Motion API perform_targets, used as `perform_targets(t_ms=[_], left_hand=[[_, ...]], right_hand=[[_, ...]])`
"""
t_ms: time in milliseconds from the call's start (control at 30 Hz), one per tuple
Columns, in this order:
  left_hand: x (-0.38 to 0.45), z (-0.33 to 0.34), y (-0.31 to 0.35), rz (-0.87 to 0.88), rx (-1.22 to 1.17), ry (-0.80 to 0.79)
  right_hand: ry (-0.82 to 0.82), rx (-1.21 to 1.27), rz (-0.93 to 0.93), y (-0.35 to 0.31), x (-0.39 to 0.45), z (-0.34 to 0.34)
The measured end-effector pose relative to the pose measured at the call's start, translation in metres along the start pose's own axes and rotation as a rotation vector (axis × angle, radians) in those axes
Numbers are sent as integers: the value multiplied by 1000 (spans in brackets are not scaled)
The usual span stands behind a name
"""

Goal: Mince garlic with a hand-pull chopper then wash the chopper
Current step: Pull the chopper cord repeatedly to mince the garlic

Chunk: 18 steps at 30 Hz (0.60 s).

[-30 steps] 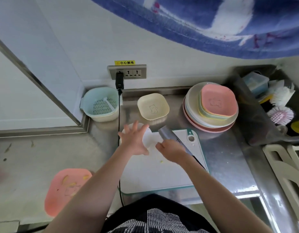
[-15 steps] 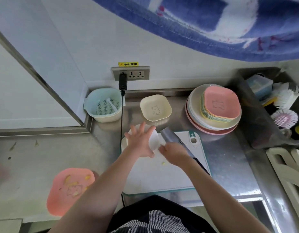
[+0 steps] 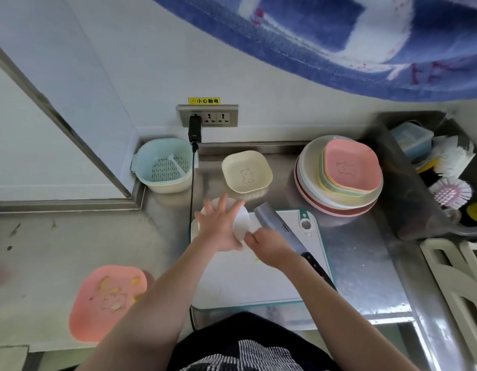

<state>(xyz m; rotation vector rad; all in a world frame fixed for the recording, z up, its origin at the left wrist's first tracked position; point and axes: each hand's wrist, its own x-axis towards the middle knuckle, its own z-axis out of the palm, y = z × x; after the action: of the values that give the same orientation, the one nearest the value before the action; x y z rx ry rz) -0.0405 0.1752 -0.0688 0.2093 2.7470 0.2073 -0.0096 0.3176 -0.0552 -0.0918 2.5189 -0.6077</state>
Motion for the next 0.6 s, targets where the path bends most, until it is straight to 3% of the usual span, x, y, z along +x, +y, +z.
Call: perform_targets(t_ms=[233,333,467,600], left_hand=[[0,-4,-4,-40,-16,-28],[0,-1,4,-11,30,-37],[0,2,7,18,16,-30],[-1,0,-1,-37,-24,-49]], right_hand=[[105,-110,317,67,-6,-21],[125,-198,193,38,-4,-21],[9,-244,-48,-11,5,-2],[64,-201,267,42,-2,-12]])
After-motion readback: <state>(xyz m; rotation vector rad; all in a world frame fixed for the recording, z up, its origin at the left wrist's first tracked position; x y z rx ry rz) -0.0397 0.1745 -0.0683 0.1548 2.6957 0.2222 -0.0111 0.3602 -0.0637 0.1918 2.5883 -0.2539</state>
